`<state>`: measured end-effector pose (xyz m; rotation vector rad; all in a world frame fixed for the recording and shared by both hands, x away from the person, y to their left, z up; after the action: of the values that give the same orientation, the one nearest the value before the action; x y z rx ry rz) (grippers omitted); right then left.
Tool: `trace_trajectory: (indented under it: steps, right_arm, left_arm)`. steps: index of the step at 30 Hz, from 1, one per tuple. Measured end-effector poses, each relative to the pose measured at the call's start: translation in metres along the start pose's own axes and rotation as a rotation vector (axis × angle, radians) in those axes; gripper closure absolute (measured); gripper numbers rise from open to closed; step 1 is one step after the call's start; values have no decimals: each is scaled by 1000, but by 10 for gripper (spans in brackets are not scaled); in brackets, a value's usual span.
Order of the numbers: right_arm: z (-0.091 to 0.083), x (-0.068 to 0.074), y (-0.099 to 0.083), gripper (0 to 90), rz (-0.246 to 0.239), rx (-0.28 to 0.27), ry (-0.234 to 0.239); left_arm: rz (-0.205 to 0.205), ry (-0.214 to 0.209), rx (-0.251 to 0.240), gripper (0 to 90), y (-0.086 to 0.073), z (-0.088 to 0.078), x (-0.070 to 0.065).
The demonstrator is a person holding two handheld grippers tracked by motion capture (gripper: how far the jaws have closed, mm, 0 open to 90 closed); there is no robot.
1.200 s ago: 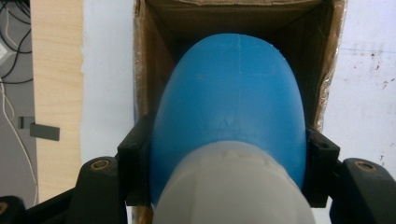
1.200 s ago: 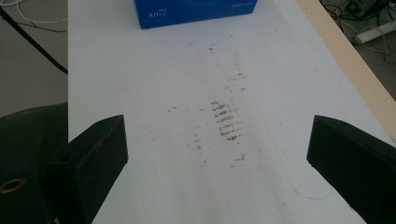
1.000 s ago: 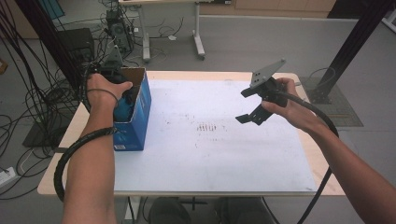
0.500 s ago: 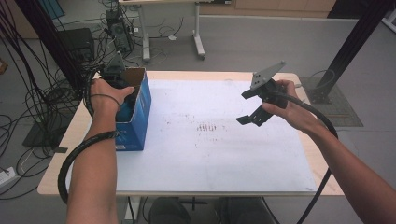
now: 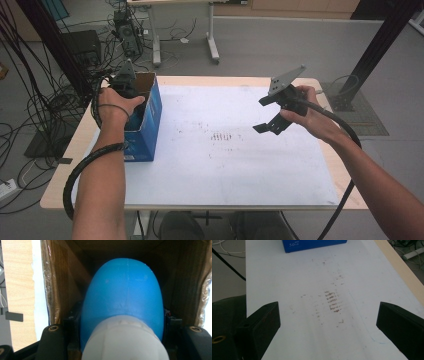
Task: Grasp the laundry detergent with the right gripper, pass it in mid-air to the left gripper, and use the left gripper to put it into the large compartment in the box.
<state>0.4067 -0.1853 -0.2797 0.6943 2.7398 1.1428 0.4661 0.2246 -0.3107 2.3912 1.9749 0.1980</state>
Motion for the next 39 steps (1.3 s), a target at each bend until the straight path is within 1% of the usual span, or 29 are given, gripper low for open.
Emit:
trace_trajectory:
  steps: [18, 39]
  right_arm:
    - [-8, -2, 1, 54, -2, -5, -10]
    - [-10, -3, 1, 54, -4, -10, -11]
  left_arm:
    - [9, 20, -2, 368, -1, 2, -5]
    - [11, 20, 2, 367, -1, 2, -6]
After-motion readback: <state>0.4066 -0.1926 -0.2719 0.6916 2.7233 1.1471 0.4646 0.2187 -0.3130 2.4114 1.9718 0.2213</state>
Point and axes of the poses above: each handheld gripper's, and its own axes: z roughly forward along the jaws, y roughly out of its top, x roughly to its left, the point moved 4 cm from there along z, roughly forward along the jaws, and after that the axes turned 13 degrees about z, right-handed, at the moved point
